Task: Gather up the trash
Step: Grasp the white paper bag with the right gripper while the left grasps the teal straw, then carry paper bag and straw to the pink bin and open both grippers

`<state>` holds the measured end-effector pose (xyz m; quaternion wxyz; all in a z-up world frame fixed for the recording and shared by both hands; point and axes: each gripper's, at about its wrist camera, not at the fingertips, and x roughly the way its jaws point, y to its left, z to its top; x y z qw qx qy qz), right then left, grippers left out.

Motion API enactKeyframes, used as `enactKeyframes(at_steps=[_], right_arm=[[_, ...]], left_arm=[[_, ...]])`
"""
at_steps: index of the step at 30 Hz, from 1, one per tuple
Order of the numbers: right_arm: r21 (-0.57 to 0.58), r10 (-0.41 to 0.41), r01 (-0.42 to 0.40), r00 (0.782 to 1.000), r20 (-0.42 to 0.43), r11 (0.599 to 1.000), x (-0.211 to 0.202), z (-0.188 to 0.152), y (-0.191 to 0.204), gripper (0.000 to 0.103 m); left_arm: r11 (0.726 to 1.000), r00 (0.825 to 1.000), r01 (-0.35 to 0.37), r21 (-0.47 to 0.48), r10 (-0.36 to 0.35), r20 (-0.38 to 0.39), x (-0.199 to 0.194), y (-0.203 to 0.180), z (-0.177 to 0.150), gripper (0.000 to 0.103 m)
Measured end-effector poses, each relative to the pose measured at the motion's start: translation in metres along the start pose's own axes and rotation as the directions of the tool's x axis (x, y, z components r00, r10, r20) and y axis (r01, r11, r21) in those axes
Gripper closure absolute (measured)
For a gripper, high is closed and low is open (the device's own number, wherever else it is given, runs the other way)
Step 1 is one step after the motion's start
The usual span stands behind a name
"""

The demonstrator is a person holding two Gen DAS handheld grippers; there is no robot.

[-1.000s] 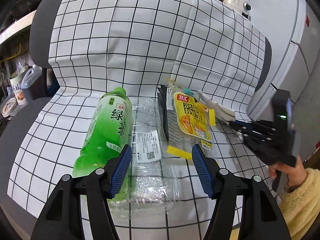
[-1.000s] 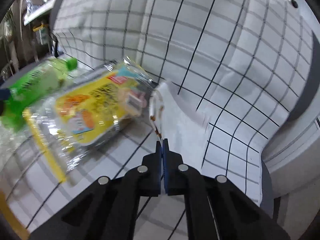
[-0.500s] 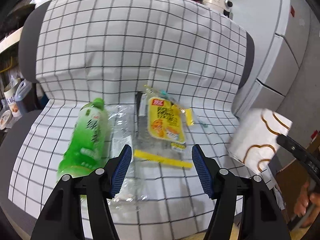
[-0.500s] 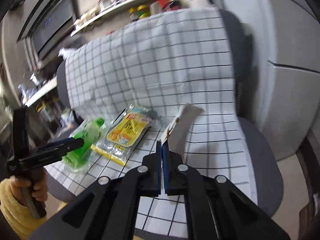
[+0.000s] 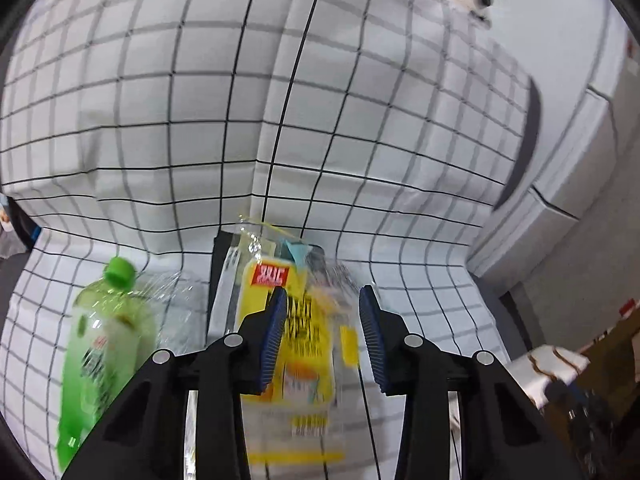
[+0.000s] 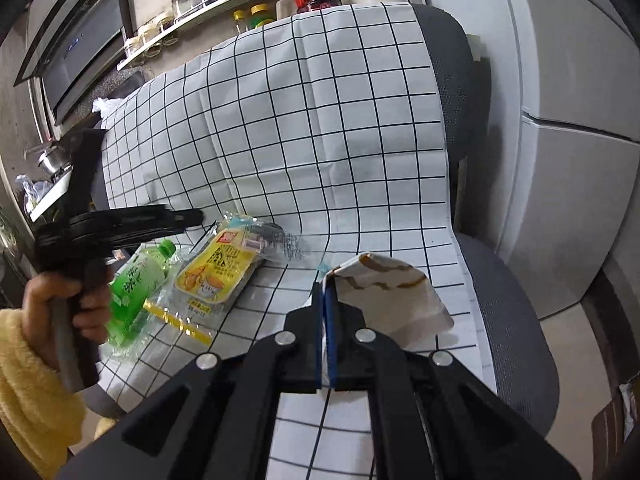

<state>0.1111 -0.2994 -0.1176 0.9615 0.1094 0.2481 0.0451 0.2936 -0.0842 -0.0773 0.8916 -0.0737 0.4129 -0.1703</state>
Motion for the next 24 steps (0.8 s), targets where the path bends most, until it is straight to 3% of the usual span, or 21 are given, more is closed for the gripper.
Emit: enactKeyframes(at_steps=[9, 13, 16, 19, 24], right_arm=[[0.015, 0.017, -0.017, 1.0, -0.008, 1.0, 0.01, 0.003, -0.007, 0.101], [0.018, 0.022, -0.021, 1.0, -0.019, 1.0, 0.014, 0.001, -0.008, 0.101], [0.011, 0.017, -0.016, 1.0, -0.017, 1.0, 0.013, 0.0, -0.006, 0.101], [0.006, 0.0, 0.0, 1.0, 0.002, 1.0, 0.005, 0.0, -0.004, 0.101], [0.012, -0.017, 0.016, 0.999, 0.049, 1.0, -0.021, 0.002, -0.001, 0.101]], left_arm=[[0.998, 0.995, -0.017, -0.054, 0.011, -0.101, 0.064, 0.009, 0.016, 0.074], [0.997, 0.993, 0.007, -0.073, -0.016, -0.12, 0.077, 0.011, 0.015, 0.094], [0.996, 0.996, 0.035, -0.08, -0.042, -0.078, 0.07, 0.012, 0.013, 0.1], [0.994, 0.996, 0.085, -0.07, -0.085, 0.005, 0.039, 0.007, 0.01, 0.102], [0.987, 0.976, 0.164, 0.0, -0.162, 0.148, -0.037, -0.008, -0.003, 0.102]])
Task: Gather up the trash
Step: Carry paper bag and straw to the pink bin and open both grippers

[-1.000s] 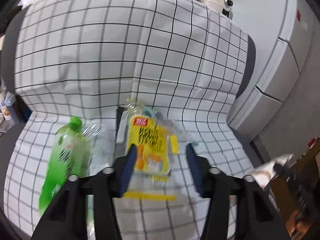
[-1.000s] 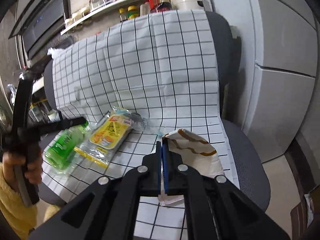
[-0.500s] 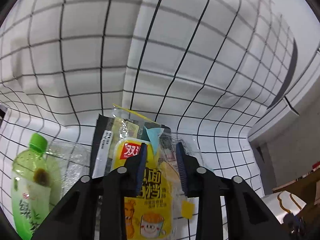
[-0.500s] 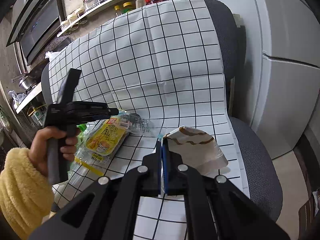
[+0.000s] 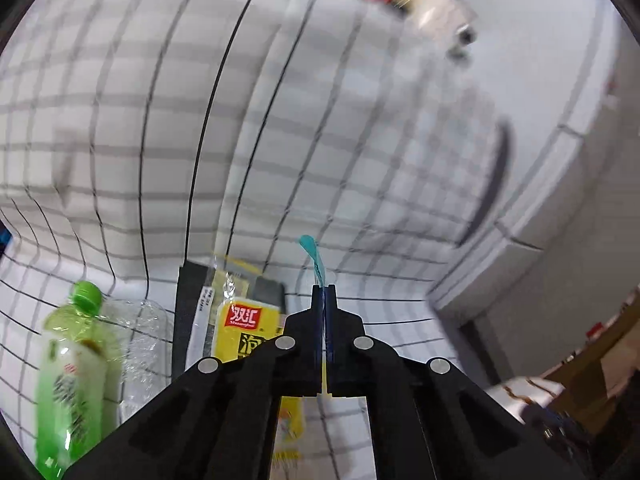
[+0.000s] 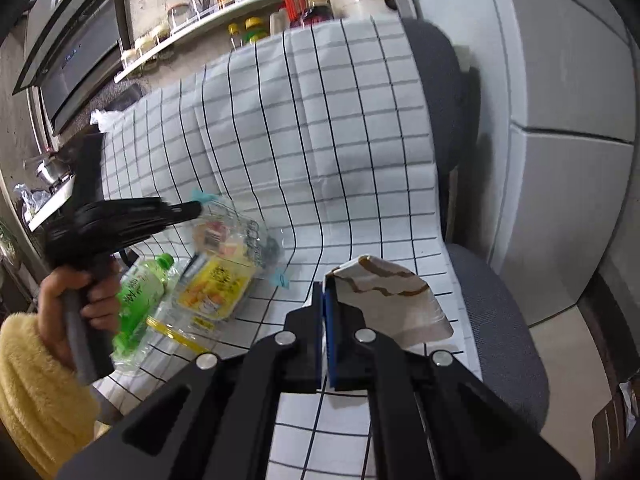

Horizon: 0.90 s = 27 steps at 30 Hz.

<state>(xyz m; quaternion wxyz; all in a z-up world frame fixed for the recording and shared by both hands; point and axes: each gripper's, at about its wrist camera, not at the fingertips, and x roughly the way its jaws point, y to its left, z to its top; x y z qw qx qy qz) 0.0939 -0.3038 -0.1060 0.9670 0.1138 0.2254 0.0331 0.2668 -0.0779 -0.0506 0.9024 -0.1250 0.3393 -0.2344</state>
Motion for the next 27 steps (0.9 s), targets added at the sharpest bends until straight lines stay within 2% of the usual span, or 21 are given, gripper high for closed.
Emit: enactKeyframes(at_steps=[4, 7, 13, 18, 23, 27], right_arm=[[0.0, -0.008, 0.008, 0.999, 0.034, 1.0, -0.03, -0.004, 0.005, 0.101], [-0.005, -0.03, 0.031, 0.999, 0.044, 1.0, -0.052, -0.013, 0.007, 0.101], [-0.006, -0.095, 0.095, 0.995, 0.018, 0.995, -0.089, -0.052, 0.006, 0.101], [0.014, -0.163, 0.163, 0.986, 0.019, 0.987, -0.125, -0.084, -0.001, 0.101], [0.064, -0.259, 0.257, 0.965, 0.034, 0.964, -0.17, -0.108, -0.015, 0.101], [0.087, -0.369, 0.368, 0.929, -0.002, 0.926, -0.196, -0.127, -0.031, 0.101]], left_arm=[[0.997, 0.997, 0.034, 0.074, -0.04, 0.072, -0.057, -0.025, -0.028, 0.102], [0.992, 0.994, 0.052, 0.118, -0.063, 0.093, -0.091, -0.042, -0.069, 0.102], [0.983, 0.994, 0.06, 0.176, -0.075, 0.077, -0.116, -0.062, -0.143, 0.102], [0.971, 0.989, 0.132, 0.201, -0.143, 0.043, -0.124, -0.076, -0.182, 0.102], [0.937, 0.969, 0.243, 0.251, -0.246, -0.02, -0.126, -0.104, -0.204, 0.102], [0.901, 0.943, 0.33, 0.28, -0.324, -0.069, -0.123, -0.134, -0.21, 0.102]])
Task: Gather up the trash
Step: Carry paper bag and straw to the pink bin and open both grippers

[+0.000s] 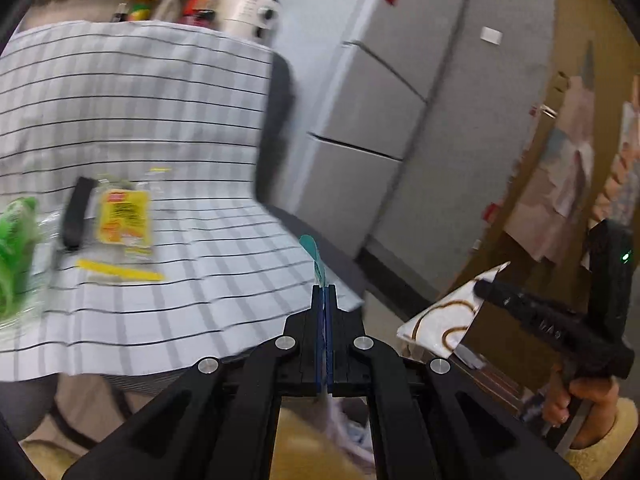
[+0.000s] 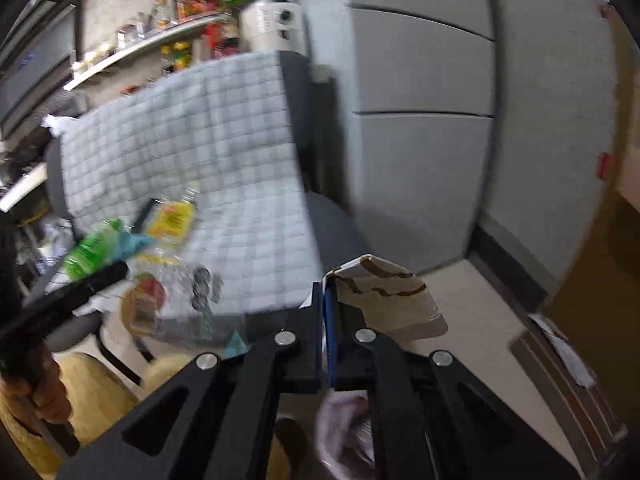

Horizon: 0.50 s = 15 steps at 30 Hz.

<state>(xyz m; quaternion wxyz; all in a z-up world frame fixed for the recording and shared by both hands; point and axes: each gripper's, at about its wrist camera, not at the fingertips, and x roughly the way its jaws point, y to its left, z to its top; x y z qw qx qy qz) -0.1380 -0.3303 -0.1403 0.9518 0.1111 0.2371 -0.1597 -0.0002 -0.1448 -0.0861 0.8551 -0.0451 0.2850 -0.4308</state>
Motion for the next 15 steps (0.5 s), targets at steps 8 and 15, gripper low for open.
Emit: enactKeyframes(at_steps=[8, 15], right_arm=[[0.156, -0.058, 0.094, 0.973, -0.222, 0.983, 0.036, -0.051, -0.061, 0.101], [0.256, -0.026, 0.107, 0.953, -0.302, 0.961, 0.062, -0.076, -0.082, 0.082]], left_arm=[[0.998, 0.996, 0.043, 0.056, -0.039, -0.075, 0.032, -0.03, -0.011, 0.102], [0.998, 0.993, 0.038, 0.051, -0.032, -0.114, 0.045, -0.028, -0.016, 0.102]])
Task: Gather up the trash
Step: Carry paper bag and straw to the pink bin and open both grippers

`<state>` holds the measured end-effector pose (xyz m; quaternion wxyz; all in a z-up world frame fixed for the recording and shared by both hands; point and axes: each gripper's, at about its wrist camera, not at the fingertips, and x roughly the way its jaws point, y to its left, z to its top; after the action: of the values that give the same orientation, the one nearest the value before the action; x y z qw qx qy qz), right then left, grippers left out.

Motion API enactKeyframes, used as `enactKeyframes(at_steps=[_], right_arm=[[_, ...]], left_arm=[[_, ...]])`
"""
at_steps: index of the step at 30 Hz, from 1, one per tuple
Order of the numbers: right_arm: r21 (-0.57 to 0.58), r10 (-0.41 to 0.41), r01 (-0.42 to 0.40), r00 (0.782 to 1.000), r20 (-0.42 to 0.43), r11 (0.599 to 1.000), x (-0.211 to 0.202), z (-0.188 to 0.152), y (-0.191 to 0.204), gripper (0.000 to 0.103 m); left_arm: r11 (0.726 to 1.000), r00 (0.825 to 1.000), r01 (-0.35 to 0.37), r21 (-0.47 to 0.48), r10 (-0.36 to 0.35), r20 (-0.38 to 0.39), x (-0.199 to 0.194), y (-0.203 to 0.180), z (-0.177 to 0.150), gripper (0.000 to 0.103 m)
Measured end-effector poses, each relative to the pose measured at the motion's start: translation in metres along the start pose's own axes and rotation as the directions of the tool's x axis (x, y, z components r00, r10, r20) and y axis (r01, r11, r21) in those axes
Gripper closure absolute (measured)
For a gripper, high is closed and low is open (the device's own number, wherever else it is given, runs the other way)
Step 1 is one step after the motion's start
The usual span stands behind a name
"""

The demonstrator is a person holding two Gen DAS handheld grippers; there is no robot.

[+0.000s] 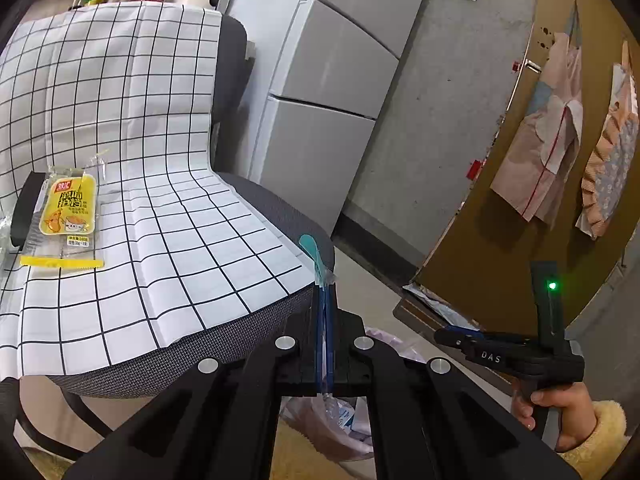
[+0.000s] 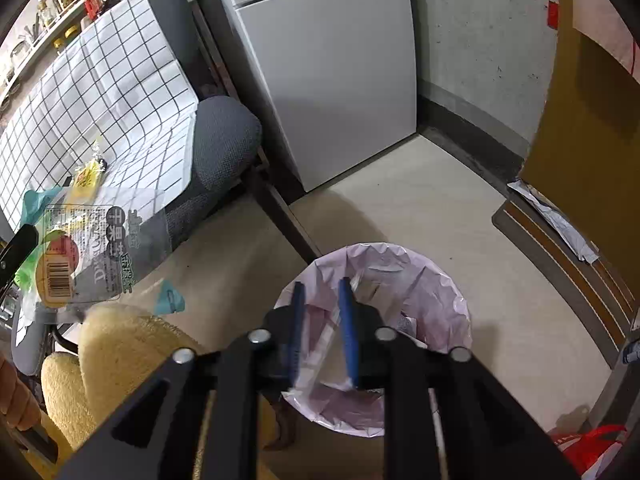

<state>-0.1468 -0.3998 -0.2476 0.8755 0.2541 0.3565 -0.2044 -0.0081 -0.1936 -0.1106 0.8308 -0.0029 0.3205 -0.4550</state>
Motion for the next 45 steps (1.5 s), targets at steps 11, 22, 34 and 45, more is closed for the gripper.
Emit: enactKeyframes(at_steps=[11, 22, 34, 45], right_arm=[[-0.041, 0.032, -0.027, 0.99, 0.138, 0.999, -0.041, 0.014, 0.014, 0.082], [-0.027, -0.015, 0.022, 0.967, 0.253, 0.999, -0.079, 0.032, -0.009, 0.082], [0.021, -0.029, 0.025, 0.973, 0.228, 0.999, -0.068, 0.03, -0.04, 0.08], [-0.033, 0.021, -0.014, 0.974, 0.226, 0.999, -0.062, 0.031, -0.011, 0.076]], left_arm=[[0.998, 0.998, 0.053, 0.032, -0.052, -0.034, 0.008, -0.01, -0.002, 0.102], [0.967, 0.967, 0.223, 0.121, -0.204, -0.155, 0.066, -0.061, -0.007, 0.102], [0.963, 0.93, 0.217, 0.158, -0.155, -0.333, 0.144, -0.082, -0.037, 0.069], [0.987, 0.975, 0.021, 0.159, 0.015, -0.221, 0.09, -0.038, -0.023, 0.066]])
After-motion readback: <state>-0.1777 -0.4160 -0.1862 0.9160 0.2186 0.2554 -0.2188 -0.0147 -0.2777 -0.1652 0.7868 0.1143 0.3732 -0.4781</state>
